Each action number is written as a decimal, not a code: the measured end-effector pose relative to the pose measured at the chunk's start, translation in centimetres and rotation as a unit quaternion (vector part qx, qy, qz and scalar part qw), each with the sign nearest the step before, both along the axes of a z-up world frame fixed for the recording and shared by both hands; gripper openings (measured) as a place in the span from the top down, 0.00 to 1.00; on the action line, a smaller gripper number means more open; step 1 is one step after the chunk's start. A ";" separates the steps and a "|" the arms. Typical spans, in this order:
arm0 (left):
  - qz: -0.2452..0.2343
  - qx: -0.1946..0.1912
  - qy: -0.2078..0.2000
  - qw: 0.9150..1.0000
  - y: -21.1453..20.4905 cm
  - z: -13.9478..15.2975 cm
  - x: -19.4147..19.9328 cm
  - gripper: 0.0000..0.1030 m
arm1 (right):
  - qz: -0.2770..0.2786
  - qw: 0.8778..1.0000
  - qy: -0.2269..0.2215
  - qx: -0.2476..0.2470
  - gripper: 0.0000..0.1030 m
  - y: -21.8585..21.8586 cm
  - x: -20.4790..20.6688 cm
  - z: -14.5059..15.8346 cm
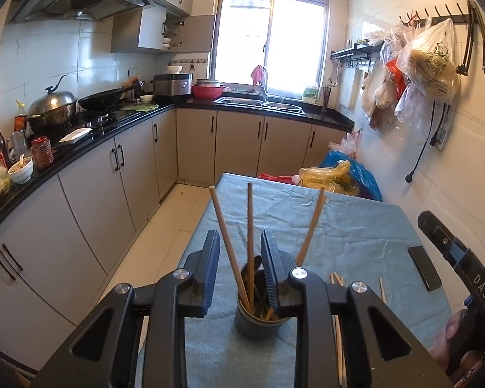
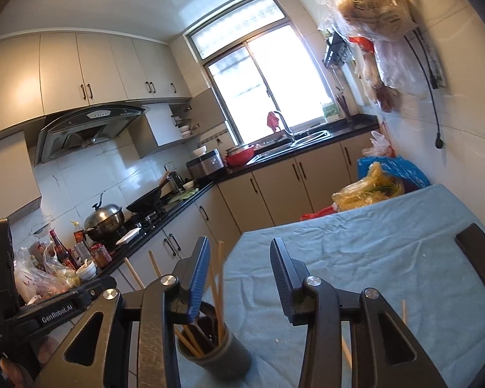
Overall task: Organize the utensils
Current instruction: 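Move both open grippers back down to the remaining chopsticks on the towel, then close the right gripper on a chopstick while the left gripper closes on another, then lift and carry both held chopsticks upright over the holder cup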
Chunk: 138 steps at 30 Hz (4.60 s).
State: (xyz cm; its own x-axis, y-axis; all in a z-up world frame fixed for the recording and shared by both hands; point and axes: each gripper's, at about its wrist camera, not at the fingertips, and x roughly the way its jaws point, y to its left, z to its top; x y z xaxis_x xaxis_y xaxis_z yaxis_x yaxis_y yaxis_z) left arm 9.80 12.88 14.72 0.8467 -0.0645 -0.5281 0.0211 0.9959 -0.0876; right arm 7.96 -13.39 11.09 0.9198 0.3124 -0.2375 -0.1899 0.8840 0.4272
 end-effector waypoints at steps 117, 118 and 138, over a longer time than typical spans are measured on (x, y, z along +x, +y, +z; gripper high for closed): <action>-0.189 0.000 0.238 0.953 -20.2 -14.7 8.9 0.94 | -0.029 0.933 0.356 -0.039 0.93 -17.8 7.0 -17.4; -0.184 0.001 0.236 0.954 -19.9 -14.6 8.7 0.94 | -0.030 0.934 0.354 -0.039 0.93 -17.8 6.8 -17.3; -0.123 -0.010 0.079 0.989 -11.9 -6.1 -0.3 0.94 | 0.013 0.987 0.134 -0.085 0.93 -11.4 -2.4 -5.3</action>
